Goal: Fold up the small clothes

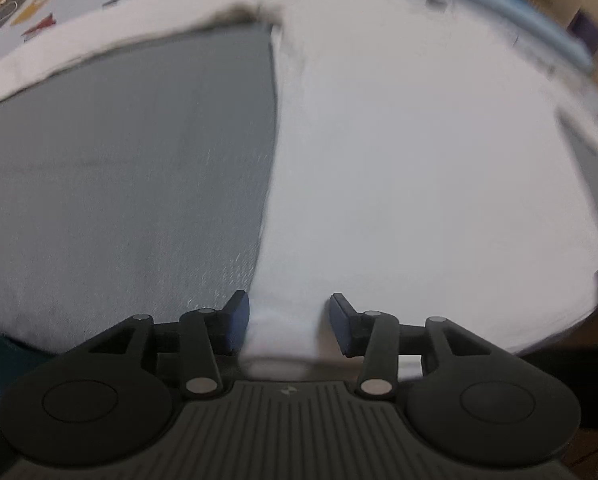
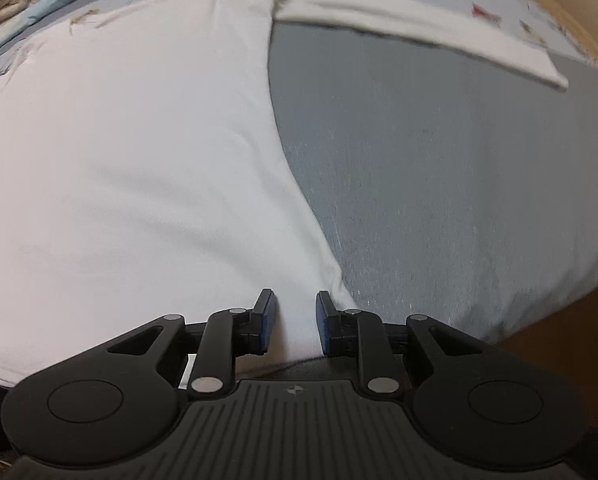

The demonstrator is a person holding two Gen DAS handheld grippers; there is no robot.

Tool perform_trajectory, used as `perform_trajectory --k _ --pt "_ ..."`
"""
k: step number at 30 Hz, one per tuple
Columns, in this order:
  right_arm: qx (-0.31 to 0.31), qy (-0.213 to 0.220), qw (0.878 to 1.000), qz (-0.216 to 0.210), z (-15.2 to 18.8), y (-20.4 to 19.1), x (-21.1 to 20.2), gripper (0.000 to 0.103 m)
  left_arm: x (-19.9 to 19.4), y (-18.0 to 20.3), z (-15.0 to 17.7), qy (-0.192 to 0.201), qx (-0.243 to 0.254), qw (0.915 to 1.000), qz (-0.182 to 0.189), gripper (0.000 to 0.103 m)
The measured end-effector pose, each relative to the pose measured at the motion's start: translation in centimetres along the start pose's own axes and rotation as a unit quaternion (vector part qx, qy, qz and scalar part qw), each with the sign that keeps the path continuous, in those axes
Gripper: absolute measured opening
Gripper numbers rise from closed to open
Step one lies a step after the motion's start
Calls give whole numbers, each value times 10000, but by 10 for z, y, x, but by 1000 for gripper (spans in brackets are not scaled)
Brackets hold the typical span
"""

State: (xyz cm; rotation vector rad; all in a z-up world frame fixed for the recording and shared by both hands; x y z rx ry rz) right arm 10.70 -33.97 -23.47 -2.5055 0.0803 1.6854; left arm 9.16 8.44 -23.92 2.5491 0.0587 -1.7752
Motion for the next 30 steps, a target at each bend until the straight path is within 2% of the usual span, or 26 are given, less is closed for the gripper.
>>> perform_trajectory --k 3,5,7,11,13,16,21,23,26,28,30 --pt "68 566 9981 -217 -18 -7 -20 23 -16 3 -15 395 -94 9991 151 51" --pt "144 1092 9932 -368 -31 -9 -39 23 -33 5 -29 843 -153 9960 251 60" --pt "146 1596 9861 -430 -46 -9 -59 23 -47 4 -39 1319 -189 9910 120 74" --pt "255 2246 9722 -619 -68 -7 -93 24 -64 11 -56 1965 -94 9803 -155 79" --pt "337 2486 9650 -759 -80 -10 -114 24 -77 13 -61 2317 -93 9724 -259 81" --pt "402 2965 9487 -1020 -119 -9 -149 26 -96 17 -69 2714 -150 9615 -406 81" --pt "-64 3797 9175 -1181 -171 -16 -197 47 -120 15 -80 3195 -177 9450 -674 81" --pt "-298 3944 9114 -1135 -182 -21 -201 49 -127 14 -89 3281 -209 9413 -769 83" --pt "-457 3904 9132 -1070 -191 -25 -184 49 -141 12 -111 3387 -147 9374 -796 84" --pt "-404 3804 9183 -1022 -187 -25 -164 49 -155 9 -133 3555 -99 9305 -872 84" --pt "-311 3418 9342 -973 -179 -25 -137 49 -164 2 -156 3663 -111 9260 -909 84"
Point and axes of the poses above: each gripper's, at about its wrist camera, not at the fingertips, and x roughly the way its jaws point, y to its right, z to its underside, the point moved 10 cm from there along x, roughly the way its jaws point, and after that the axes turned 4 degrees about -z, right-handed, at the moved point
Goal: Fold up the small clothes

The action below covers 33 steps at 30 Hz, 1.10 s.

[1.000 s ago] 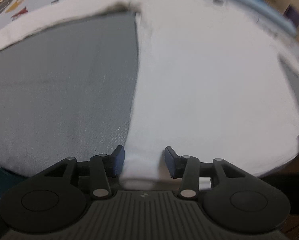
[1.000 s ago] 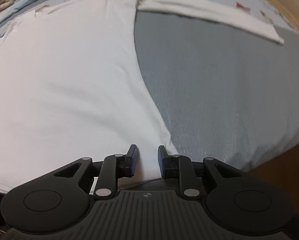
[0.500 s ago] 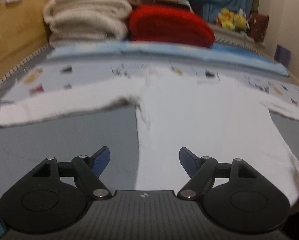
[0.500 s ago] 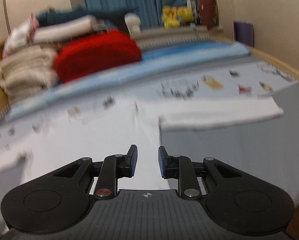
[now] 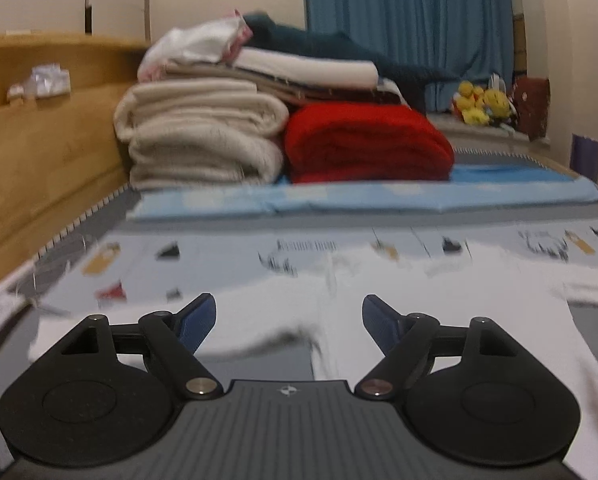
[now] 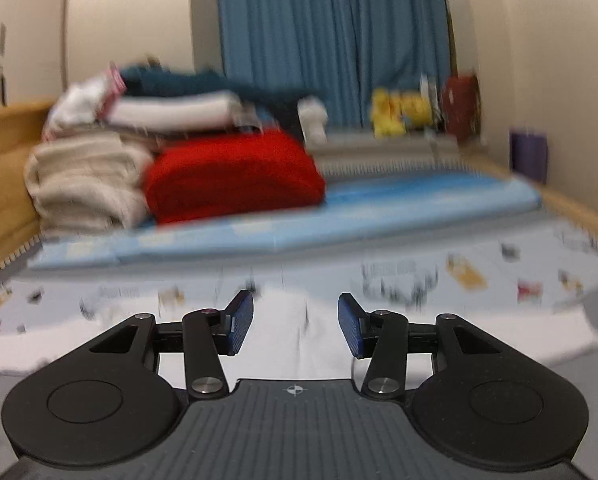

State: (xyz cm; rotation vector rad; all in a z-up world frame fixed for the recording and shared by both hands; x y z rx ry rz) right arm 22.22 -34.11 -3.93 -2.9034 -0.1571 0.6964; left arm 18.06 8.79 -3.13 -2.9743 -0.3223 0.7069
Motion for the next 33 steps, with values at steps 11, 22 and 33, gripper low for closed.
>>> perform_trajectory --k 11,22,33 --pt "-60 -501 9983 296 28 -1 27 50 112 -51 -43 104 84 9987 -482 61" --pt "-444 -1026 9917 634 55 1 64 49 216 -169 43 -1730 -1751 9579 -1481 46" --pt "-697 -1274 9876 604 64 -14 90 48 236 -287 134 -2837 -3292 8633 -2565 79"
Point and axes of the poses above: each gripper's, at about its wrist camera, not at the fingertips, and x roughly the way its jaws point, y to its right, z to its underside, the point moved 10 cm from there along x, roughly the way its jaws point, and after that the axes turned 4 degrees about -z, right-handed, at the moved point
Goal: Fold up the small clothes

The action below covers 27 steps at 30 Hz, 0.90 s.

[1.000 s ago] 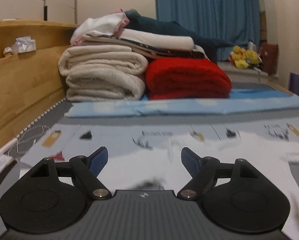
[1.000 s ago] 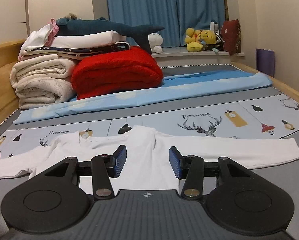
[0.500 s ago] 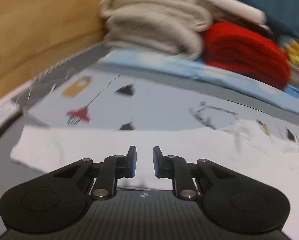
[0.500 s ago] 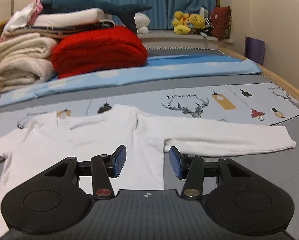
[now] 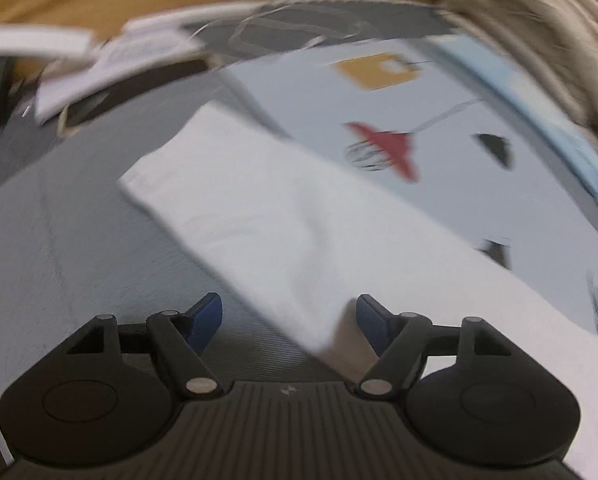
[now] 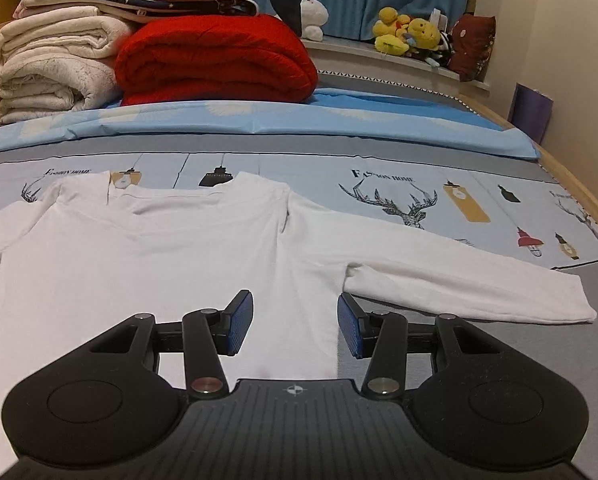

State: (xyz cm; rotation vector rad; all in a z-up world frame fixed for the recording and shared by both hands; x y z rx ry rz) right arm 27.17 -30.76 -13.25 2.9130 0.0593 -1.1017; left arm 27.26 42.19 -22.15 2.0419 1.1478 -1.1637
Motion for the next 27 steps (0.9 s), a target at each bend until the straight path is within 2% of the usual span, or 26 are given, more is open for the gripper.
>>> perform_trajectory --k 3,5,6,7,8,12,15,18,22,25,27 --pt "-26 -20 10000 -34 -1 -6 1 48 2 -5 -7 170 28 9998 -50 78" --pt "-99 -18 9999 -66 -2 -11 0 46 4 -6 -10 274 8 9996 -32 64" --pt "-146 -6 9999 -78 -3 -14 -1 46 1 -6 -11 359 14 9993 -38 42" --pt "-192 14 9998 -92 -5 -16 -2 45 1 -7 -14 441 32 9990 -32 15" --pt "-234 42 9996 -118 -6 -19 -5 43 -1 -5 -14 471 20 9989 12 7" --pt "-365 238 9988 -233 -20 -29 -18 35 -25 8 -19 720 -155 9972 146 6" --pt "-275 370 9983 -360 -36 -41 -26 30 -59 33 -22 1065 -61 9930 509 6" --pt "-103 433 9979 -474 -56 -62 -22 24 -100 65 -13 1394 172 9856 940 6" --pt "32 550 9947 -864 -76 -101 -8 21 -153 111 15 1503 462 9740 1631 6" --pt "-42 705 9906 -1173 -72 -125 -5 19 -186 141 39 1603 777 9636 1994 6" --pt "-201 522 9914 -1185 -57 -132 2 15 -202 160 56 1673 1005 9568 2155 6"
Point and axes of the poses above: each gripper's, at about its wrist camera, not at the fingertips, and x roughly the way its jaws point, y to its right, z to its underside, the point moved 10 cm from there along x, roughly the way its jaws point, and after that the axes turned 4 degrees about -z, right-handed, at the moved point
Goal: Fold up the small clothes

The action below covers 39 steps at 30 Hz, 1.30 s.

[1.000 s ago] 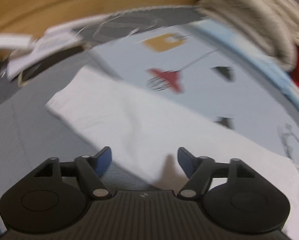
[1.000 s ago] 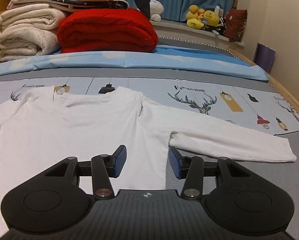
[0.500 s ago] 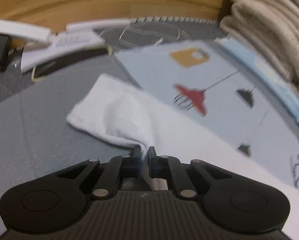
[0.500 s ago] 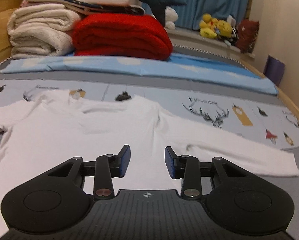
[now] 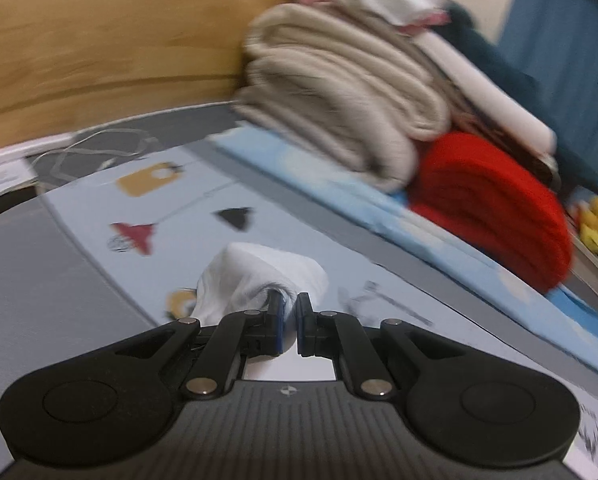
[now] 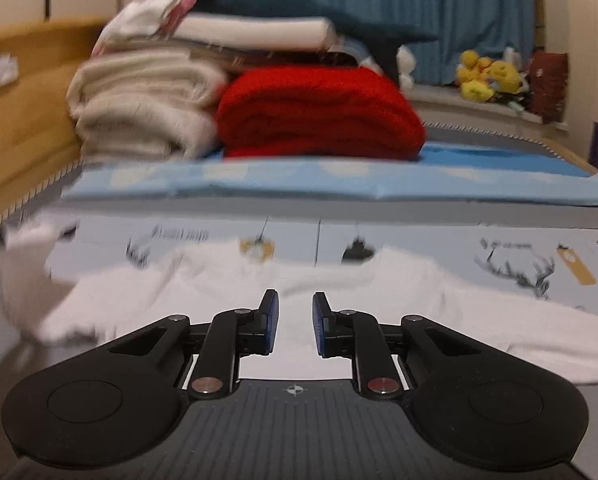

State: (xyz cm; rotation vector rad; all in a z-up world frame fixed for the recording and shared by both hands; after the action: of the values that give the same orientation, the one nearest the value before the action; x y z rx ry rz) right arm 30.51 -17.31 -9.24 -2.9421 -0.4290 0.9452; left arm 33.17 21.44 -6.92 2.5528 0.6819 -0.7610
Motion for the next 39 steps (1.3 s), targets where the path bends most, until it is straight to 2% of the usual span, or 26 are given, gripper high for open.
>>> perform_trajectory --k 2,6,8,10,11,12,13,14,15,16,19,22,23,24,26,29,31,37,39 --pt "-68 -238 9997 -15 8 -3 8 14 -3 23 9 -54 172 9997 151 6" --pt "-35 -313 9994 -155 3 -3 21 14 -2 73 32 -209 655 9963 522 6" --pt "29 -418 9991 -111 2 4 31 14 -5 97 42 -253 867 9933 726 6" --pt "190 -665 9976 -61 6 13 45 14 -11 130 57 -314 1160 9861 1150 6" --pt "293 -811 9963 -1 10 20 52 14 -13 147 66 -397 1331 9804 1398 6" --pt "386 -921 9950 39 12 25 57 14 -16 166 78 -578 1545 9708 1744 8" --pt "445 -1005 9939 63 15 30 62 14 -19 186 93 -893 1766 9552 2199 17" --pt "491 -1096 9927 106 19 34 67 14 -23 201 106 -1200 1942 9369 2649 22" --pt "518 -1159 9918 155 21 38 70 14 -24 206 107 -1223 1978 9320 2779 26" --pt "540 -1214 9909 214 22 42 74 14 -22 203 100 -1086 1909 9377 2693 34" --pt "719 -1289 9888 233 21 48 83 15 1 178 74 -1099 1157 9573 2410 37" --pt "898 -1266 9879 4 17 45 88 15 29 145 65 -1168 759 9761 1670 37" --pt "886 -1266 9879 -119 17 39 91 15 38 137 68 -1289 776 9781 1440 37" --pt "847 -1270 9879 -256 17 32 94 16 46 131 77 -1495 795 9777 1245 37" --pt "717 -1288 9876 -532 17 14 98 16 58 125 93 -1897 671 9715 1252 37" --pt "466 -1319 9865 -848 19 -15 102 16 67 133 122 -2569 395 9533 1539 37" --pt "274 -1357 9854 -989 21 -33 105 16 75 138 141 -2876 311 9443 1567 37" --pt "-212 -1452 9826 -1141 25 -61 104 18 99 148 172 -3179 396 9358 1474 37" --pt "-337 -1506 9817 -1118 30 -62 105 24 102 153 178 -3210 451 9342 1488 37"
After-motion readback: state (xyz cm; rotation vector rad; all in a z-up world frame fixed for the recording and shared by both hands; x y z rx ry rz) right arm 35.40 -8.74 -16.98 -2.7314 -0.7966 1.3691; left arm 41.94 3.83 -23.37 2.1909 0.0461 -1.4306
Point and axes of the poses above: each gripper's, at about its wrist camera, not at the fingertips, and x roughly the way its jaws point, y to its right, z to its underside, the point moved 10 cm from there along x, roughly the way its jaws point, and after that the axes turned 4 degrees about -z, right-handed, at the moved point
